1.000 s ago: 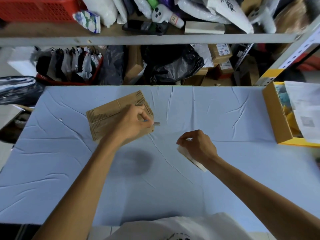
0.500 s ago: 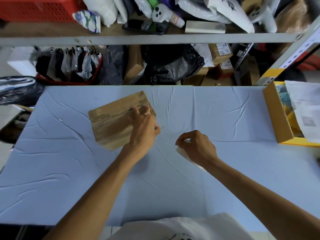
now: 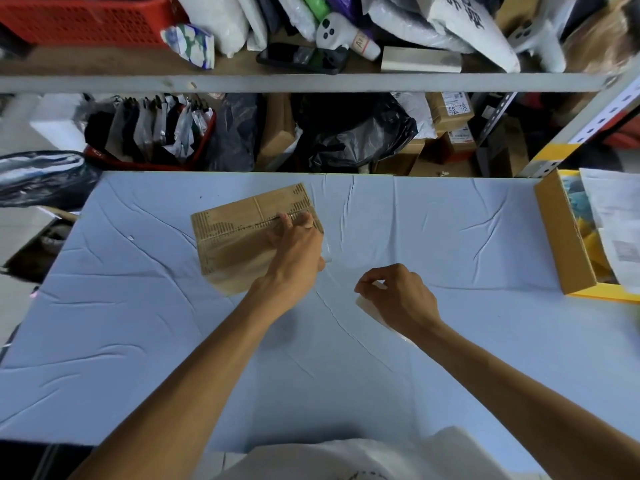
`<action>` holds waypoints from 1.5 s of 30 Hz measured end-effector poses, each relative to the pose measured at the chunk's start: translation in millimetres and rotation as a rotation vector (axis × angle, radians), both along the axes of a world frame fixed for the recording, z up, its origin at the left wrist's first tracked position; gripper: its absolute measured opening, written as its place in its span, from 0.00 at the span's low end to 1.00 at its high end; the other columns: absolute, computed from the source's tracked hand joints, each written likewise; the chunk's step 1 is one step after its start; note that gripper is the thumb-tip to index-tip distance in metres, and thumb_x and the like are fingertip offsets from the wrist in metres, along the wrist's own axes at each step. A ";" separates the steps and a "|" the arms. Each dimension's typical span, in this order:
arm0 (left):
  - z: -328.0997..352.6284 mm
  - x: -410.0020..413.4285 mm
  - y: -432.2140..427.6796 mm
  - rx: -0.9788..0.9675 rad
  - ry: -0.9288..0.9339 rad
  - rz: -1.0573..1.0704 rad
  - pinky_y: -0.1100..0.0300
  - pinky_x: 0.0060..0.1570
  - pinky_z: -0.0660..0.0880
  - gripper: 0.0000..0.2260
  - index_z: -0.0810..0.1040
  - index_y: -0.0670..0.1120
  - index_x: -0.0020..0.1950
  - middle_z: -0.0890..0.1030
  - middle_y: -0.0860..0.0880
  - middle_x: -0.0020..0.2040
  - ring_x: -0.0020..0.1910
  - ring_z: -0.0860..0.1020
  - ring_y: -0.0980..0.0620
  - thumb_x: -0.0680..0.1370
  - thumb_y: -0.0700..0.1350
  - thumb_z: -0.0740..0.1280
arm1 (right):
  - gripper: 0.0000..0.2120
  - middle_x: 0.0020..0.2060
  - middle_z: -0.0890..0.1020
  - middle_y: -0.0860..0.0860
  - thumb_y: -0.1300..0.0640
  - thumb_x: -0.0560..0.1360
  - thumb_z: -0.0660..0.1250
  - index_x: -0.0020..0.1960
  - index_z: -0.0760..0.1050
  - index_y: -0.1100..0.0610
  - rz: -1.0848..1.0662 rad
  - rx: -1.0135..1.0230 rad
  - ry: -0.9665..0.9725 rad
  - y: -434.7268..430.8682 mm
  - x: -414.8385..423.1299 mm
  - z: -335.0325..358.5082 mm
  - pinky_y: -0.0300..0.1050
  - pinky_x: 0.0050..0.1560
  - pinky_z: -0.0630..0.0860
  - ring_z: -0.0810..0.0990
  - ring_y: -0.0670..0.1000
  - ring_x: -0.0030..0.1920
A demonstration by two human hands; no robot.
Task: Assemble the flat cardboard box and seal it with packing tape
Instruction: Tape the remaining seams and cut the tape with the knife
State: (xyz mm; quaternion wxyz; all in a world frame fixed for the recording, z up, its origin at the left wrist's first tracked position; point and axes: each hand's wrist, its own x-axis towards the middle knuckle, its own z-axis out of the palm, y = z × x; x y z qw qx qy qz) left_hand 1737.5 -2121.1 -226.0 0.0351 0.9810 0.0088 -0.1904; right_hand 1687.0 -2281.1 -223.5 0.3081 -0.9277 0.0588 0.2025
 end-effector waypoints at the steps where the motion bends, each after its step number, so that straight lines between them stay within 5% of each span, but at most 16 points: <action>1: 0.3 -0.1 1.4 0.004 0.001 -0.011 0.36 0.71 0.55 0.11 0.77 0.34 0.58 0.54 0.43 0.77 0.75 0.50 0.31 0.77 0.34 0.62 | 0.09 0.46 0.83 0.44 0.51 0.75 0.63 0.46 0.82 0.45 0.003 0.007 0.005 -0.3 0.8 0.6 0.43 0.42 0.68 0.79 0.52 0.50; 8: -12.4 -9.7 24.0 -0.189 -0.082 -0.047 0.38 0.70 0.59 0.17 0.71 0.35 0.65 0.58 0.37 0.75 0.73 0.58 0.33 0.77 0.41 0.63 | 0.10 0.45 0.84 0.44 0.52 0.74 0.64 0.38 0.81 0.42 -0.019 0.063 0.051 0.3 5.9 -1.5 0.44 0.43 0.73 0.79 0.50 0.49; 14: -1.1 -14.4 22.1 -0.003 -0.044 -0.143 0.39 0.70 0.57 0.10 0.76 0.32 0.57 0.51 0.45 0.79 0.75 0.50 0.32 0.78 0.33 0.60 | 0.12 0.44 0.83 0.45 0.54 0.73 0.63 0.36 0.81 0.42 -0.056 0.105 0.037 -2.7 12.8 3.2 0.43 0.40 0.72 0.79 0.51 0.44; 18: 8.5 -10.0 34.5 -0.286 -0.046 -0.053 0.47 0.73 0.55 0.06 0.79 0.38 0.40 0.57 0.47 0.78 0.76 0.51 0.36 0.76 0.36 0.65 | 0.10 0.44 0.84 0.45 0.52 0.74 0.64 0.39 0.82 0.44 -0.049 0.072 0.029 -8.8 11.4 4.3 0.42 0.40 0.70 0.79 0.51 0.45; 21: 26.2 -11.6 48.8 -0.455 -0.081 -0.067 0.55 0.68 0.60 0.07 0.77 0.44 0.39 0.67 0.49 0.74 0.75 0.59 0.45 0.75 0.44 0.70 | 0.10 0.44 0.84 0.46 0.53 0.74 0.64 0.38 0.82 0.44 -0.061 0.099 0.044 -11.1 10.0 2.7 0.42 0.39 0.71 0.79 0.51 0.42; 24: 34.9 -13.3 60.6 -0.574 -0.148 -0.109 0.58 0.57 0.66 0.06 0.78 0.45 0.39 0.79 0.48 0.58 0.64 0.73 0.51 0.73 0.45 0.72 | 0.10 0.44 0.83 0.46 0.53 0.74 0.64 0.38 0.81 0.44 -0.062 0.102 0.047 -10.0 9.6 0.7 0.43 0.40 0.72 0.80 0.51 0.44; 33: 29.0 -27.7 64.5 -0.802 -0.281 0.063 0.56 0.34 0.77 0.06 0.79 0.43 0.40 0.80 0.48 0.34 0.29 0.79 0.53 0.71 0.42 0.75 | 0.08 0.44 0.83 0.46 0.52 0.74 0.65 0.40 0.83 0.45 -0.078 0.117 0.050 -7.5 11.3 -1.3 0.46 0.46 0.75 0.80 0.51 0.47; 39: 18.7 -35.1 63.6 -0.779 -0.392 0.110 0.71 0.32 0.71 0.05 0.80 0.44 0.38 0.80 0.51 0.34 0.36 0.77 0.56 0.72 0.43 0.73 | 0.08 0.44 0.83 0.47 0.51 0.74 0.66 0.40 0.82 0.45 -0.079 0.122 0.048 -8.0 9.9 -4.1 0.45 0.44 0.73 0.79 0.51 0.46; 45: 16.9 -32.0 60.7 -0.737 -0.401 0.052 0.65 0.39 0.70 0.07 0.78 0.46 0.37 0.79 0.51 0.40 0.40 0.74 0.54 0.73 0.43 0.73 | 0.09 0.45 0.83 0.46 0.52 0.74 0.65 0.38 0.81 0.43 -0.073 0.120 0.039 -4.9 8.8 -6.1 0.44 0.44 0.73 0.79 0.51 0.47</action>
